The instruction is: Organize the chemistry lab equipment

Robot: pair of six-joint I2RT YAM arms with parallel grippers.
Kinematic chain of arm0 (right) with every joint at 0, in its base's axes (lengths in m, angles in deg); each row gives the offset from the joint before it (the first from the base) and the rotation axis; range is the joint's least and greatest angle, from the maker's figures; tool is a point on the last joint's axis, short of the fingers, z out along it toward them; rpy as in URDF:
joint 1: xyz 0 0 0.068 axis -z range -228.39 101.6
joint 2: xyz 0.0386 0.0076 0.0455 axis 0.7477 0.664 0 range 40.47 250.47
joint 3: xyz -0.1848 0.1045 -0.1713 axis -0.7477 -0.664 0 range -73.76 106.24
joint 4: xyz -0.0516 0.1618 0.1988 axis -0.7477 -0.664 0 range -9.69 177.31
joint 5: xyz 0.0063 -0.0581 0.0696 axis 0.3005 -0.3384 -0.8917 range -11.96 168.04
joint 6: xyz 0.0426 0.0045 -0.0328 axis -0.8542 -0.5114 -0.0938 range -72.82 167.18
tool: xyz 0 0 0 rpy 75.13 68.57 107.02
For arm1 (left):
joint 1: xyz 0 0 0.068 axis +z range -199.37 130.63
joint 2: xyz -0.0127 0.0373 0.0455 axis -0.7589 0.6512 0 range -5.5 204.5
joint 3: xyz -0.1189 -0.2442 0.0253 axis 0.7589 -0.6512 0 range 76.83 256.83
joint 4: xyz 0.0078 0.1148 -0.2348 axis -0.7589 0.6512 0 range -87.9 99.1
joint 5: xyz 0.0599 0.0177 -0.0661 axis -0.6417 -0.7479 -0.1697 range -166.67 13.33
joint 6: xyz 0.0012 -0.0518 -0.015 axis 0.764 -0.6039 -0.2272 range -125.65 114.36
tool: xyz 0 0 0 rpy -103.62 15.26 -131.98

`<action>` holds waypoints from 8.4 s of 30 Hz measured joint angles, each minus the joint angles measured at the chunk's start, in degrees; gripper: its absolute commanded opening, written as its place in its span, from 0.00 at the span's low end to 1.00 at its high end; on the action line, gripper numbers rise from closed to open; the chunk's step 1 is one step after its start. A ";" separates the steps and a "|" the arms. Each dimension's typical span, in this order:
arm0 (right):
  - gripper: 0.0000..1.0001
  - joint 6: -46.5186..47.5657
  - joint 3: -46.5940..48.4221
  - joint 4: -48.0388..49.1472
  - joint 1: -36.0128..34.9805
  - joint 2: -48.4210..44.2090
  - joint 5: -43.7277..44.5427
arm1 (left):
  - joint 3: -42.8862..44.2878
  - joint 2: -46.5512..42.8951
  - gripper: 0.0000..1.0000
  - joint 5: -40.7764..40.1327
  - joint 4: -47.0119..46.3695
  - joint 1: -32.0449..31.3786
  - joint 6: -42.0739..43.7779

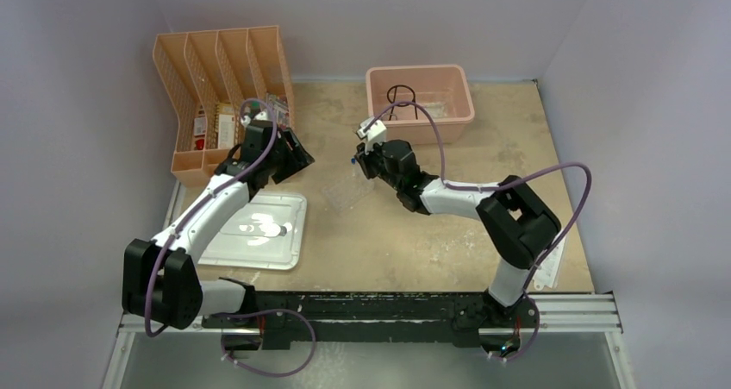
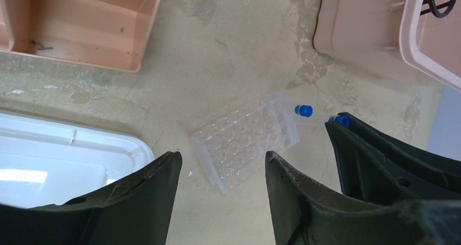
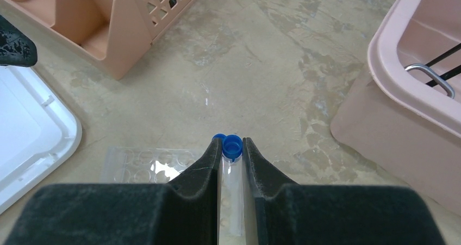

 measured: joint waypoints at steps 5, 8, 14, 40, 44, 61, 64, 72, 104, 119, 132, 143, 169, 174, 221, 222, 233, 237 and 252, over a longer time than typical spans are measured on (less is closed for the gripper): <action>0.16 -0.15 0.00 1.05 0.00 1.25 -0.66 | -0.72 0.00 0.58 0.63 -0.35 0.04 -0.02; 0.16 -0.57 0.00 1.75 0.00 1.92 -1.33 | -0.76 0.02 0.58 0.76 -0.50 0.04 -0.02; 0.16 -1.07 -0.02 2.12 0.00 2.23 -1.51 | -1.42 0.02 0.57 0.96 -1.01 0.07 -0.02; 0.19 -1.18 -2.67 8.41 0.00 5.95 -1.75 | -2.49 0.02 0.56 0.17 -1.49 0.42 0.13; 0.20 -1.86 -3.10 9.20 0.00 5.95 -1.16 | -2.49 0.02 0.56 0.13 -1.51 0.42 0.11; 0.42 -6.82 -3.10 3.50 -0.24 4.17 3.19 | -3.34 -3.34 0.56 -0.63 -1.05 0.42 0.07; 0.44 -7.13 -3.10 2.16 -0.24 3.02 3.10 | -3.48 -3.52 0.56 -0.81 -1.03 0.42 0.04; 0.45 -6.47 -2.54 0.94 -0.24 0.76 0.24 | -3.80 -3.69 0.56 -0.81 -0.92 0.42 0.00; 0.46 -5.95 3.65 -8.04 -0.24 4.59 -4.70 | -4.70 -3.96 0.56 -0.83 -0.37 0.42 0.04; 0.32 -7.37 2.95 -6.80 -0.22 4.20 0.17 | -5.22 -3.96 0.56 -0.83 -0.26 0.42 0.04; 0.32 -5.60 0.07 -4.61 -0.22 2.69 -1.33 | -5.27 -3.96 0.56 -0.85 -0.26 0.42 0.04; 0.50 -6.71 1.92 -6.08 -0.24 2.69 0.44 | -5.29 -3.96 0.56 -0.85 -0.26 0.42 0.04; 0.39 -8.66 8.20 -12.79 -0.26 6.03 3.67 | -6.19 -3.96 0.56 -0.85 -0.35 0.42 0.04; 0.27 -8.57 8.20 -12.83 -0.26 5.99 3.61 | -6.19 -3.96 0.56 -0.85 -0.37 0.42 0.04; 0.26 -2.80 -4.70 8.20 -0.39 3.74 -1.36 | -6.25 -3.96 0.56 -0.92 -0.39 0.42 0.04; 0.27 -2.75 -4.70 8.22 -0.39 3.78 -1.36 | -6.25 -3.96 0.56 -0.92 -0.39 0.42 0.04; 0.47 -2.60 -4.70 7.69 -0.63 4.11 -1.75 | -6.25 -3.96 0.56 -1.03 -0.39 0.42 0.04; 0.58 -3.21 -4.61 5.77 -0.63 3.41 -1.73 | -6.25 -3.96 0.56 -1.03 -0.39 0.42 0.04; 0.71 -10.84 4.87 -8.66 -0.55 1.16 0.02 | -6.25 -3.96 0.56 -1.68 -0.35 0.42 0.04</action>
